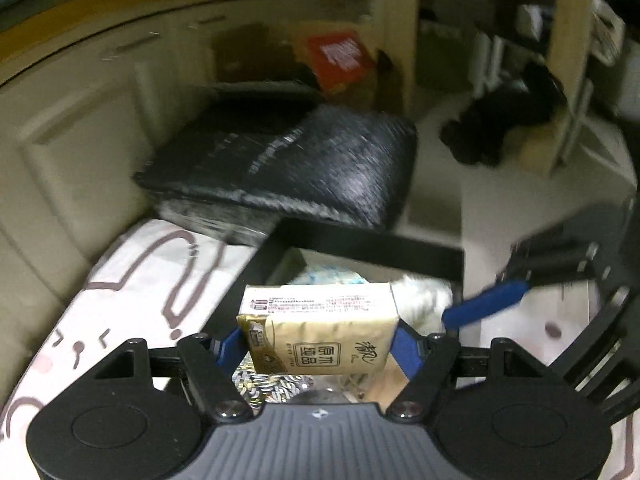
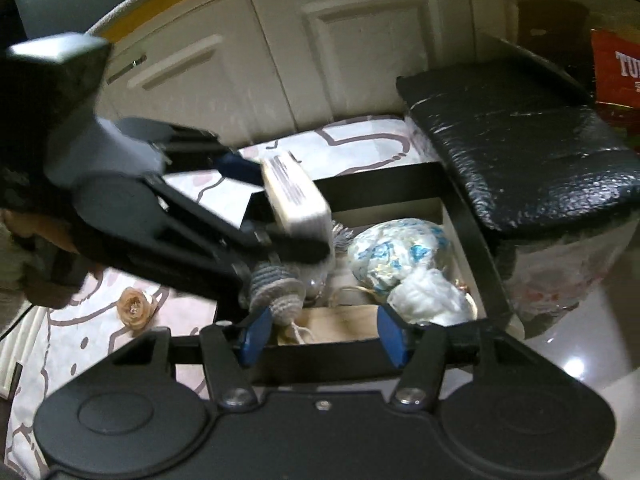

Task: Organize objects
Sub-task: 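Open the left tool inside the box while the right tool releases the mouse, then withdraw both open tools up and away from the black box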

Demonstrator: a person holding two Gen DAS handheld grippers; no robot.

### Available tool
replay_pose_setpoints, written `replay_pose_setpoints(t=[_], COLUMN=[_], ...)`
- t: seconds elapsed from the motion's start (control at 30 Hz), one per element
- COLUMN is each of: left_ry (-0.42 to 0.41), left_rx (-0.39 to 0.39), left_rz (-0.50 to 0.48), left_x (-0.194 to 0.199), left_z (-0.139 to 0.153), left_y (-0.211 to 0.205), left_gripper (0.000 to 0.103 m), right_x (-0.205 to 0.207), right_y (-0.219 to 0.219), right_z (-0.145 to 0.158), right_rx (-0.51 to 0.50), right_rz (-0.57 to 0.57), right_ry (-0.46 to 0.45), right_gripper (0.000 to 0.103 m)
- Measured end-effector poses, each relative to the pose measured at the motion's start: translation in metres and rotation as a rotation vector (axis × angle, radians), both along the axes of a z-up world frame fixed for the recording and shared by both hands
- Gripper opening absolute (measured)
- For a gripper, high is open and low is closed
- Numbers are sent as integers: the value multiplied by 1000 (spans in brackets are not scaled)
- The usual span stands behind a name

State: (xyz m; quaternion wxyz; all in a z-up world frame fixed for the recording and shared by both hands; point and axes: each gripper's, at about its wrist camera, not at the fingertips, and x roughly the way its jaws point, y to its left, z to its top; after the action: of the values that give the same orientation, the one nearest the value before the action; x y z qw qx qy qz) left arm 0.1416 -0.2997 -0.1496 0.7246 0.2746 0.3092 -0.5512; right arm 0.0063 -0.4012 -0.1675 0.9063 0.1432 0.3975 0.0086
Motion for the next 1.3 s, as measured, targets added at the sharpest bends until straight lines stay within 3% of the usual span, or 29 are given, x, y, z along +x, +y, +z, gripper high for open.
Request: replay_pose_setpoints(t=[0.07, 0.13, 0.17, 0.23, 0.87, 1.3], left_ry=[-8, -25, -15, 28, 94, 73], left_rx=[14, -2, -14, -28, -70, -118], left_rz=[-19, 24, 46, 73, 233, 345], left_x=[-1, 1, 3, 8, 7, -8], left_z=[-5, -6, -5, -3, 24, 62], left_y=[-5, -4, -2, 1, 39, 81], left_gripper=[78, 95, 96, 96, 96, 96], right_x=[-2, -4, -5, -6, -12, -23], right_y=[-1, -3, -4, -5, 6, 13], right_z=[1, 0, 0, 0, 23, 59], right_rx=[-11, -19, -11, -11, -63, -112], right_rz=[-5, -7, -9, -10, -16, -73], right_ry=[9, 11, 12, 12, -9, -60], right_gripper=[59, 59, 59, 59, 58, 58])
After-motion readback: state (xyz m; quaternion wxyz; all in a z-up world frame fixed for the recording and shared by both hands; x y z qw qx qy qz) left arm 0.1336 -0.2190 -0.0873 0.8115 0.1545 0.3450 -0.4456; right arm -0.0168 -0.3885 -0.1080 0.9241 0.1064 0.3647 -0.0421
